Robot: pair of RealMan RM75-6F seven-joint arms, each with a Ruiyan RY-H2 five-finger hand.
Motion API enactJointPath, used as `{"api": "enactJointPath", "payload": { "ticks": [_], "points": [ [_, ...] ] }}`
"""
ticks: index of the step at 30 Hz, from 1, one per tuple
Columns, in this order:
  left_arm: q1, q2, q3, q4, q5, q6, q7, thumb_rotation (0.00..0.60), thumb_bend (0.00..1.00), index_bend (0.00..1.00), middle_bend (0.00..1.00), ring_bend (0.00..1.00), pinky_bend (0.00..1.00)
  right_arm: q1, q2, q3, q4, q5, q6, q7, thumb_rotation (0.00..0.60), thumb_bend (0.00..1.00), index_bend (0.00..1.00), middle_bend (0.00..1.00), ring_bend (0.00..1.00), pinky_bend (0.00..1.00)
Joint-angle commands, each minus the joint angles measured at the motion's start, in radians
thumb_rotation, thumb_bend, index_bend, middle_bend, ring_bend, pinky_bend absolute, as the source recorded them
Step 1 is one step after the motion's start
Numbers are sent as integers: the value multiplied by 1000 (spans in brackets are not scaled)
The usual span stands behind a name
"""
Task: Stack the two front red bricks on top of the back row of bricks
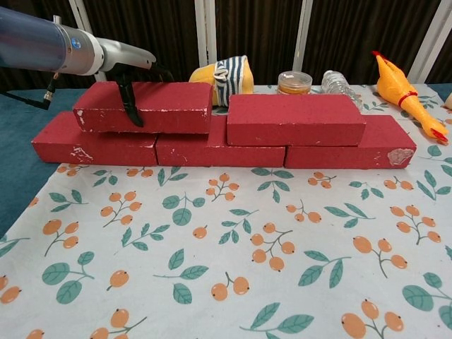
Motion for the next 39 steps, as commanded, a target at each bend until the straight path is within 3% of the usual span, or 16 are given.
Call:
{"api": "enactJointPath", "payload": {
  "ticks": [1,19,39],
  "points": [
    [-10,-4,12,-2,-5,6,2,600,0,264,306,304,293,-1,1,-1,0,-3,1,1,600,106,0,0,0,0],
    [-75,-19,86,-34,-113,62,37,600,0,264,298,304,291,-4,9,1,6,-12,-7,32,600,107,0,0,0,0],
    [-118,-40,117,-40,-190,102,61,600,0,264,296,304,291,-10,16,5,10,-15,-4,50,600,107,0,0,0,0]
  ]
}}
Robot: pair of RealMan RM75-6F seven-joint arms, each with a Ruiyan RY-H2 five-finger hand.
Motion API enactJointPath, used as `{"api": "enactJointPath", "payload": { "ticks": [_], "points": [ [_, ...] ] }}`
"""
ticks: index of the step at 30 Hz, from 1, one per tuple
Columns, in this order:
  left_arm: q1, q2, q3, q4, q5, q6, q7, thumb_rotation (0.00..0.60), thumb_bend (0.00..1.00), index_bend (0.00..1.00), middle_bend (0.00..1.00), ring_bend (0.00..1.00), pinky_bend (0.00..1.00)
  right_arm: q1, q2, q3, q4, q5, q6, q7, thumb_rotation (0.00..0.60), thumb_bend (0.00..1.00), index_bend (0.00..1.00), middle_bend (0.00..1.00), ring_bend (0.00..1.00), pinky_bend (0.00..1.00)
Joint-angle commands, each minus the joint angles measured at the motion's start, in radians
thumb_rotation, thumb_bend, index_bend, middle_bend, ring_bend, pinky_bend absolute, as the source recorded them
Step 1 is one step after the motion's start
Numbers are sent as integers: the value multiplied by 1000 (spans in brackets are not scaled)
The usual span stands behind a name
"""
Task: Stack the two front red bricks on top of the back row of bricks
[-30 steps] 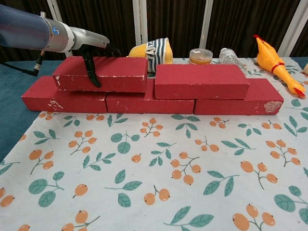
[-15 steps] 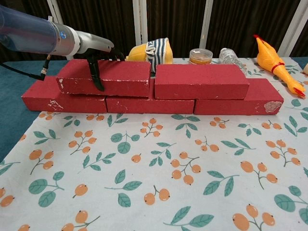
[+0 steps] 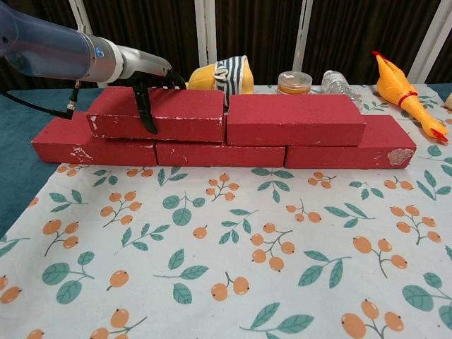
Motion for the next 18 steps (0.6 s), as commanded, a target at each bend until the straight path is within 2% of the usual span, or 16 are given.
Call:
{"api": "enactJointPath", "payload": {
  "ticks": [1,18],
  "points": [
    [-4,-2,2,-2,-5,3,1,600,0,264,296,304,291,0,0,0,1,0,0,0,600,107,0,0,0,0],
    [-25,-25,12,12,-41,21,17,600,0,267,295,304,291,-1,3,4,5,4,-5,8,600,106,0,0,0,0]
  ]
}}
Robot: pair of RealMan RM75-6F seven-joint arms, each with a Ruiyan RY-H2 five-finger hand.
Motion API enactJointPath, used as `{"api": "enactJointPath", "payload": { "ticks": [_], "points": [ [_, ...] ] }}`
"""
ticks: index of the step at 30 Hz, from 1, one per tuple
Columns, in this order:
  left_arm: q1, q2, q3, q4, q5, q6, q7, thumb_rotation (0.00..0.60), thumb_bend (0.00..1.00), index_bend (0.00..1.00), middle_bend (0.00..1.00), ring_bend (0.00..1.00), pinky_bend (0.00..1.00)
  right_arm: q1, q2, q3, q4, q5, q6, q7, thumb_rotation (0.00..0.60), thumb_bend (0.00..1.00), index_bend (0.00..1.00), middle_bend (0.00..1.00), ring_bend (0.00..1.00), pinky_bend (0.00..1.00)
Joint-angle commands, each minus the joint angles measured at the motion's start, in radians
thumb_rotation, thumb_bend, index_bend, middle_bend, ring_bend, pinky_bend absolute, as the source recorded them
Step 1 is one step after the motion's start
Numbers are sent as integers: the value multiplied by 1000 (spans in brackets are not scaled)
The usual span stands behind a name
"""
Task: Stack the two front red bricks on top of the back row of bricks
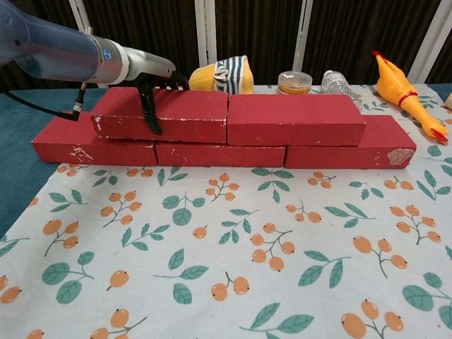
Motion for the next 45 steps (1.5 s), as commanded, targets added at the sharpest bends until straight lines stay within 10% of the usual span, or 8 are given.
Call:
{"api": "enactJointPath", "payload": {
  "ticks": [1,45],
  "points": [
    [-1,-5,-1,4,-1,3,-1,600,0,267,295,304,291,0,0,0,1,0,-2,0,600,106,0,0,0,0],
    [-24,-36,16,21,-64,12,43,600,0,193,239,241,261,0,-3,5,1,9,-1,-5,600,107,0,0,0,0]
  ]
}}
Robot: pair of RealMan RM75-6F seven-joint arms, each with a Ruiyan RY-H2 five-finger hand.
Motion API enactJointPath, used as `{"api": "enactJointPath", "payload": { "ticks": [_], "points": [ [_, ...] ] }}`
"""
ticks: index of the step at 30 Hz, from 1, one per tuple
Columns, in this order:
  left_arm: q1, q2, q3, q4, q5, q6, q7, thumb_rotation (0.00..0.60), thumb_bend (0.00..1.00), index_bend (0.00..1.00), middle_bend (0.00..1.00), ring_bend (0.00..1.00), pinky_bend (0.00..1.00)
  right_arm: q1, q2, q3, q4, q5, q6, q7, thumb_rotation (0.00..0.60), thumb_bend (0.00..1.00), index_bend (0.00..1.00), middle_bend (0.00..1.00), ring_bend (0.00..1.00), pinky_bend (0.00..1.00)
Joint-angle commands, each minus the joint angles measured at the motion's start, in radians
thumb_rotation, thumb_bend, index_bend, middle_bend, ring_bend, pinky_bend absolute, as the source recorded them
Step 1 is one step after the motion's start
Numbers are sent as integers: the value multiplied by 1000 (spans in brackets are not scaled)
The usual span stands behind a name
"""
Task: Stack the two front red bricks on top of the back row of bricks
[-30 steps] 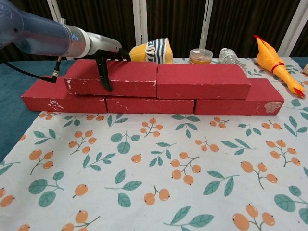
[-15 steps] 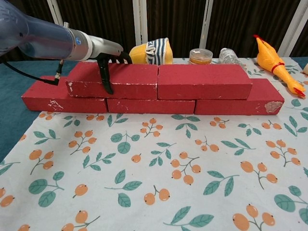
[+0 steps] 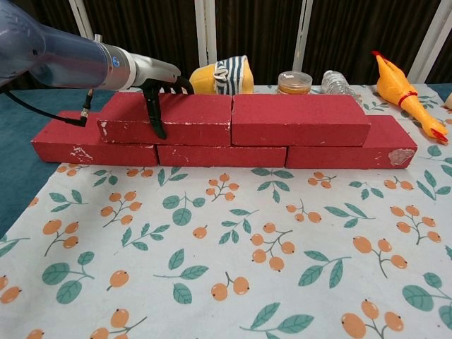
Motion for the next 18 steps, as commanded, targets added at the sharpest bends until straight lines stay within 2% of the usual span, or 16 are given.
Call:
{"api": "enactJointPath", "payload": {
  "ticks": [1,8,18],
  "points": [
    [-6,4,3,-6,-16,3,11,600,0,185,230,229,257,0,0,0,0,0,0,0,600,107,0,0,0,0],
    [-16,12,14,-17,-54,10,35,600,0,119,150,150,235,0,-1,1,-1,2,1,-3,600,107,0,0,0,0],
    [-25,11,14,-16,-81,18,50,600,0,78,94,104,217,1,-4,2,-1,8,3,-11,600,106,0,0,0,0]
  ]
}}
